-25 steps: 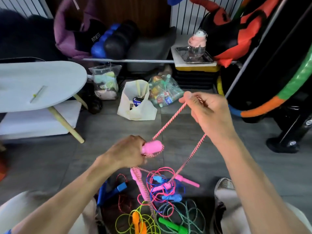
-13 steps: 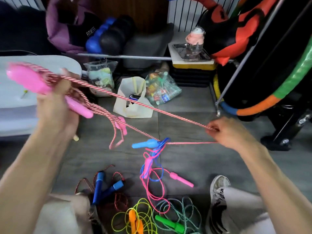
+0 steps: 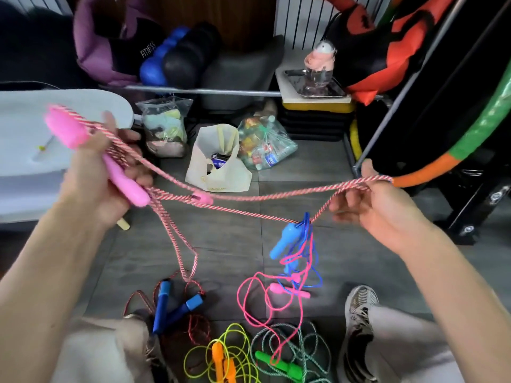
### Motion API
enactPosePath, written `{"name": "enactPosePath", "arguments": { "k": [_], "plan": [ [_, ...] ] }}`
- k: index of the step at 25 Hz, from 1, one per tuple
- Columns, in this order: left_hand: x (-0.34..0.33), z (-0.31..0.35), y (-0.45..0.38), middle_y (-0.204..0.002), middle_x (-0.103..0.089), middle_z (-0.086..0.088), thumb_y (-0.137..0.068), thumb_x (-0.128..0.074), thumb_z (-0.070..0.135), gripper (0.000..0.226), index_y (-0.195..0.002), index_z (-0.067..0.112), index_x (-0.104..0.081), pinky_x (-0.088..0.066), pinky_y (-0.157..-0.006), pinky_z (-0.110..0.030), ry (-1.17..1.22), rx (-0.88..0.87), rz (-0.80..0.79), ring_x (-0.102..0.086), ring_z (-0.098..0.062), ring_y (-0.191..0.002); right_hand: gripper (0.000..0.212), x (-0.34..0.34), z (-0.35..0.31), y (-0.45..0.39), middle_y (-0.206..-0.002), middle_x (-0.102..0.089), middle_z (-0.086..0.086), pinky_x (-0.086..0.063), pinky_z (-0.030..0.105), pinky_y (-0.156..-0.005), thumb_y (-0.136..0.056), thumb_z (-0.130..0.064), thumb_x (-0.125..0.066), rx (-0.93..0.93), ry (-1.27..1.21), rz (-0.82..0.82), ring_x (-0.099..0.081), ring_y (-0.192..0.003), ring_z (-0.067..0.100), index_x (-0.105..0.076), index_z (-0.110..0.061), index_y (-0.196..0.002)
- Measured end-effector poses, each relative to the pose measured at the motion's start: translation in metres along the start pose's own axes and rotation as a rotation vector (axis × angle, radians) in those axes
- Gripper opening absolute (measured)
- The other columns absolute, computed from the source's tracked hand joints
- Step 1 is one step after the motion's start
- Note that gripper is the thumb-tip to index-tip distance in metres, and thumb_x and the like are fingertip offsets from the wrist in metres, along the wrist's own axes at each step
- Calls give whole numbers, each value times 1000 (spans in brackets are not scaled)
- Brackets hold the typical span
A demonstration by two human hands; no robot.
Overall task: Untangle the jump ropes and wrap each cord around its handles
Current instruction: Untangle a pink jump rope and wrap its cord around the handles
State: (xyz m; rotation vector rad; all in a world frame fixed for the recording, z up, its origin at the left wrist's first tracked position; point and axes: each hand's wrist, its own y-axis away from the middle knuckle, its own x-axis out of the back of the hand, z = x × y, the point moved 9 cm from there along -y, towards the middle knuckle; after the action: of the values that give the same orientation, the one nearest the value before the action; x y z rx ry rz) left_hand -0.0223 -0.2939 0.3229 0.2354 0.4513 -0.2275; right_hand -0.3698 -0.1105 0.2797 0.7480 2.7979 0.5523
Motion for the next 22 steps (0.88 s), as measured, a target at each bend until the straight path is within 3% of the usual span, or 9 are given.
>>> {"name": "enactPosePath", "arguments": {
  "k": [2,4,7,10,12,15,18,21,22],
  "plan": [
    [-13,-1,9,-49,-51,5,-88,-55,19,9,-84,14,-61,-32,-41,-15,-353,-59,66,-38,-8,-35,70,-6,-20,5,-53,-51,18,-49,33,-57,-93,-54,-37,135,-76,-46,-60,-52,24,-48,-11,-38],
    [-23,-6,15,-53,-59,0,-89,-61,12,15,-76,7,-65,-37,-42,-20,-800,-114,99,-44,-6,-36,65,-12,-34,16,-52,-42,17,-48,34,-60,-87,-53,-41,214,-142,-104,-55,-50,25,-47,-11,-39],
    [-48,-38,22,-61,-62,-15,-85,-69,20,19,-67,13,-73,-42,-53,-25,-1103,-3,-70,-51,-7,-43,63,-23,-45,34,-43,-45,7,-46,37,-72,-86,-53,-41,262,-227,-234,-54,-52,24,-48,-13,-37],
    [-74,-77,32,-57,-62,-5,-79,-72,27,7,-76,29,-78,-42,-49,-22,-1035,84,-298,-49,-12,-46,64,-40,-52,55,-48,-47,4,-45,48,-87,-89,-55,-41,306,-347,-454,-56,-64,27,-49,-15,-41],
    [-91,-108,46,-58,-63,-1,-87,-69,17,17,-78,29,-78,-38,-46,-22,-928,181,-442,-43,-12,-43,66,-42,-55,62,-48,-49,2,-54,48,-85,-89,-54,-34,321,-427,-509,-60,-62,23,-47,-14,-39],
    [-113,-131,66,-94,-75,-8,-81,-66,8,20,-89,22,-78,-51,-57,-27,-717,280,-565,-60,-18,-59,67,-54,-53,65,-51,-51,4,-54,48,-83,-91,-53,-32,322,-425,-592,-60,-66,24,-51,-13,-42],
    [-111,-125,51,-100,-75,-6,-79,-52,-21,45,-103,12,-70,-52,-85,-29,-518,257,-446,-70,-16,-91,66,-60,-47,63,-51,-49,3,-52,50,-88,-92,-53,-32,295,-408,-620,-58,-66,24,-52,-13,-43],
    [-82,-101,31,-95,-73,-8,-79,-52,-20,43,-105,11,-67,-50,-78,-25,-347,206,-104,-67,-10,-79,64,-57,-54,66,-47,-45,1,-55,47,-82,-91,-52,-31,312,-407,-562,-51,-55,21,-48,-15,-41],
    [-66,-87,25,-92,-70,-7,-80,-58,-14,37,-102,14,-65,-49,-72,-19,-431,124,48,-64,-3,-73,62,-52,-56,65,-45,-42,0,-56,44,-76,-90,-51,-32,323,-391,-498,-46,-51,20,-47,-17,-41]
  ]
}}
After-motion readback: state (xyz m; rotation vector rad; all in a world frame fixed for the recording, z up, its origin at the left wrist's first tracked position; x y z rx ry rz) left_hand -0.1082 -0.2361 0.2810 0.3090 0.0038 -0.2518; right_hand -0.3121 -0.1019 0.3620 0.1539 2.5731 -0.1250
